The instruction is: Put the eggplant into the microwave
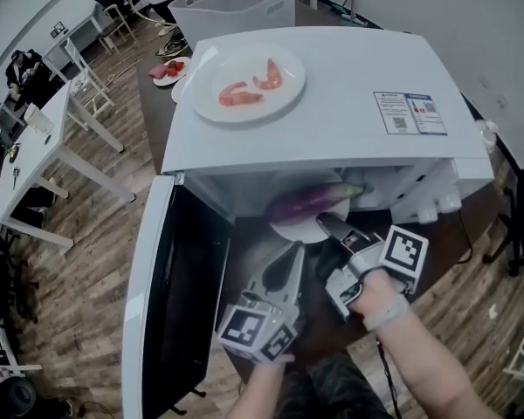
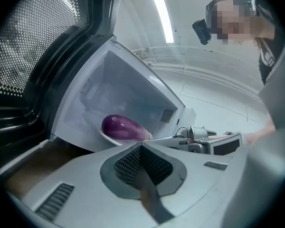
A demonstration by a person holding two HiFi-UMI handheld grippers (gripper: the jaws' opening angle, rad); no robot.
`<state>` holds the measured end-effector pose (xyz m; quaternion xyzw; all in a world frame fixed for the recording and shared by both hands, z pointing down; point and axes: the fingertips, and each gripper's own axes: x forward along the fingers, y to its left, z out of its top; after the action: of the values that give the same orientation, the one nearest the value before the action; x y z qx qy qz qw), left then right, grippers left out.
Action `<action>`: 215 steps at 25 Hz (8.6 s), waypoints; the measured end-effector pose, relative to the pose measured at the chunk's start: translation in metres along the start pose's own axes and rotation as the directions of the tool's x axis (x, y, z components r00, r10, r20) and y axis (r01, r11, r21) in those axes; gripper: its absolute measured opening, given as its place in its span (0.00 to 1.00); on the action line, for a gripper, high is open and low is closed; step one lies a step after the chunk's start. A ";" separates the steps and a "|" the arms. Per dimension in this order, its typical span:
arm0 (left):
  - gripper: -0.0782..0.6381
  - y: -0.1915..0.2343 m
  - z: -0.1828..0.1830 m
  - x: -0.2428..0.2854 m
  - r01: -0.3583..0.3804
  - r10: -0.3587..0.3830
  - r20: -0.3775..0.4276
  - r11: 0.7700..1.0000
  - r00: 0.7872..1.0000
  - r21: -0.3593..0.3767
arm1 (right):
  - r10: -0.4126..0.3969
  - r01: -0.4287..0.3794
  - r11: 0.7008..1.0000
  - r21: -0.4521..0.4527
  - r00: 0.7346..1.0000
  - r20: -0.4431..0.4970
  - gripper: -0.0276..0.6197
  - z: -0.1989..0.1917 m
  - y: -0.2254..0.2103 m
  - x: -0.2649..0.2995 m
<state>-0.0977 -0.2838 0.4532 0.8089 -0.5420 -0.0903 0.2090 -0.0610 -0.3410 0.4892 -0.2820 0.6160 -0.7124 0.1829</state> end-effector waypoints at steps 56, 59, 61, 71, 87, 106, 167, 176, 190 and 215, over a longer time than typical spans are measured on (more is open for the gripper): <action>0.11 0.008 0.000 0.014 -0.038 0.038 -0.010 0.999 0.999 0.013 | -0.078 0.068 0.229 -0.971 0.996 0.052 0.05 -0.043 0.017 -0.022; 0.11 0.010 0.001 0.013 -0.047 0.047 -0.008 0.999 0.999 0.004 | -0.077 0.073 0.230 -0.971 0.995 0.057 0.05 -0.041 0.018 -0.019; 0.11 0.011 0.001 0.014 -0.054 0.055 -0.009 0.998 0.998 0.008 | -0.080 0.076 0.229 -0.970 0.995 0.059 0.05 -0.040 0.019 -0.017; 0.11 0.018 0.004 0.019 -0.105 0.107 -0.022 0.993 0.994 0.054 | -0.084 0.084 0.228 -0.970 0.994 0.066 0.05 -0.035 0.021 -0.009; 0.11 0.026 0.009 0.031 -0.110 0.111 -0.031 0.993 0.993 0.042 | -0.093 0.090 0.222 -0.971 0.993 0.071 0.05 -0.023 0.024 0.003; 0.11 0.040 0.016 0.045 -0.123 0.123 -0.024 0.992 0.992 0.001 | -0.105 0.091 0.238 -0.967 0.992 0.067 0.05 -0.012 0.024 0.017; 0.11 0.014 0.016 -0.001 -0.108 0.109 -0.002 0.993 0.994 0.041 | -0.024 0.002 0.214 -0.977 1.000 -0.003 0.05 -0.061 0.047 -0.013; 0.11 -0.018 0.014 -0.035 -0.075 0.075 -0.009 0.996 0.997 0.052 | -0.042 0.015 0.153 -0.988 0.999 0.009 0.05 -0.081 0.055 -0.049; 0.11 -0.072 0.019 -0.084 0.017 -0.012 -0.044 0.994 0.999 0.109 | -0.074 -0.033 0.077 -0.997 0.996 -0.038 0.04 -0.126 0.074 -0.107; 0.11 -0.125 0.057 -0.150 0.019 -0.015 -0.019 0.984 1.000 0.177 | -0.036 -0.036 0.131 -0.991 0.999 -0.041 0.04 -0.174 0.114 -0.185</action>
<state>-0.0735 -0.1196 0.3351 0.8297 -0.5391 -0.0365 0.1402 -0.0364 -0.1135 0.3299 -0.3131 0.9375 -0.1369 -0.0654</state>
